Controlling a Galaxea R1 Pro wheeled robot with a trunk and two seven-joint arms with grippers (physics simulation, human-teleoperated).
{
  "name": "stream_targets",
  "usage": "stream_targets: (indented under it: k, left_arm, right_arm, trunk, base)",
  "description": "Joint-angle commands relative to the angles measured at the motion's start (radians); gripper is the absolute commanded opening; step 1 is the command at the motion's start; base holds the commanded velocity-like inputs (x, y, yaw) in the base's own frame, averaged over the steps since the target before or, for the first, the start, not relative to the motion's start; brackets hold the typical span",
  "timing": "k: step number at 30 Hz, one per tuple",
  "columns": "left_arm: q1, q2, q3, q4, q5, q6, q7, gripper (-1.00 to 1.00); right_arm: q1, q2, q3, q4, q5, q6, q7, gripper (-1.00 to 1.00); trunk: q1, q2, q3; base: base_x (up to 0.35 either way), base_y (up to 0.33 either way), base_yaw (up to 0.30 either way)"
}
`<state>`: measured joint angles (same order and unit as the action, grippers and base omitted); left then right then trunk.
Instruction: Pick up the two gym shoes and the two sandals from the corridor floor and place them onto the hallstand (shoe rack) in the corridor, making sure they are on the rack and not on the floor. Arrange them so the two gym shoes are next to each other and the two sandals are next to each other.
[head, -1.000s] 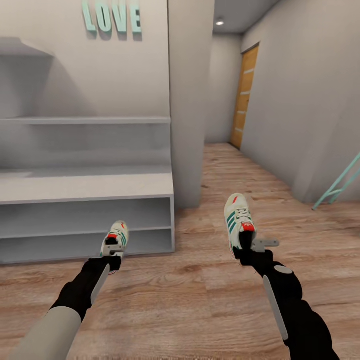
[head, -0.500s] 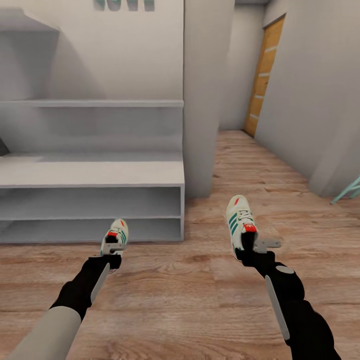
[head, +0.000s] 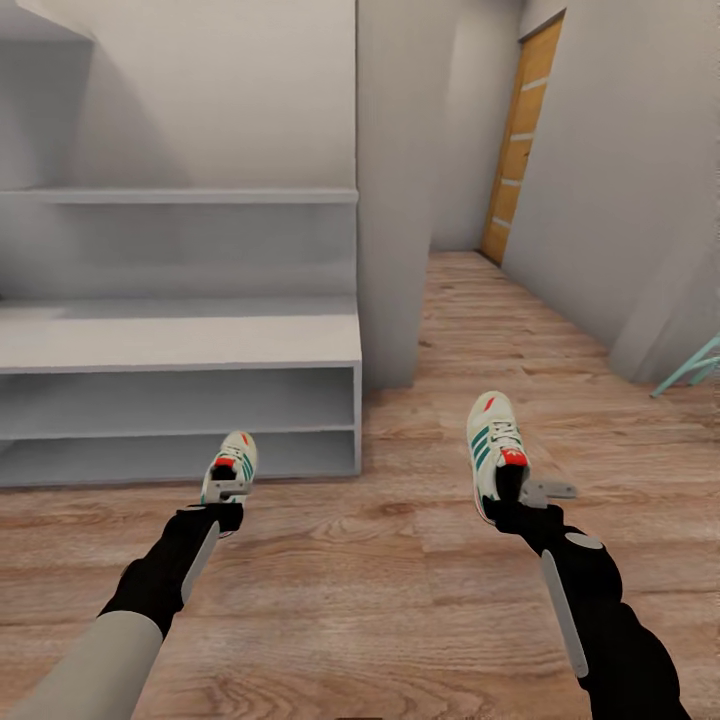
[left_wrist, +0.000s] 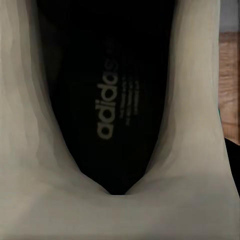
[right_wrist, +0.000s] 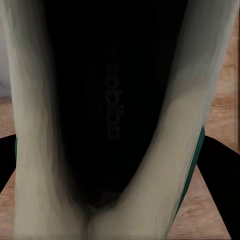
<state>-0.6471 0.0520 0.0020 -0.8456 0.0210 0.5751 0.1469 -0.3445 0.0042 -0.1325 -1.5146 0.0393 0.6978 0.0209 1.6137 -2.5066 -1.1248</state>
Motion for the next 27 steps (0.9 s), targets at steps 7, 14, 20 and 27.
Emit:
stream_targets:
  k: [7,14,20,27]
  left_arm:
    - [0.000,-0.001,0.000,-0.002,0.003,0.004,0.003,-1.00]
    - [0.000,-0.001,-0.002,-0.002,0.003,0.001,0.003,-1.00]
    - [0.000,0.000,-0.001,-0.002,0.003,0.000,0.003,-1.00]
    - [0.000,-0.001,0.000,-0.002,0.003,0.000,0.003,-1.00]
  right_arm:
    - [-0.001,0.000,-0.001,-0.001,0.004,0.005,0.002,-1.00]
    - [-0.001,0.000,-0.001,-0.002,0.004,0.006,0.002,-1.00]
    - [-0.001,0.001,0.000,-0.002,0.004,0.005,0.002,-1.00]
    - [-0.001,0.000,0.000,-0.002,0.004,0.005,0.002,-1.00]
  trunk:
    - [0.000,0.000,-0.010]
    - [0.000,0.000,-0.011]
    - [0.000,0.000,-0.011]
    - [0.000,0.000,-0.011]
  base:
    - [0.009,0.000,-0.103]
    - [0.202,0.019,-0.012]
    - [0.050,0.005,-0.001]
    - [0.117,0.000,0.000]
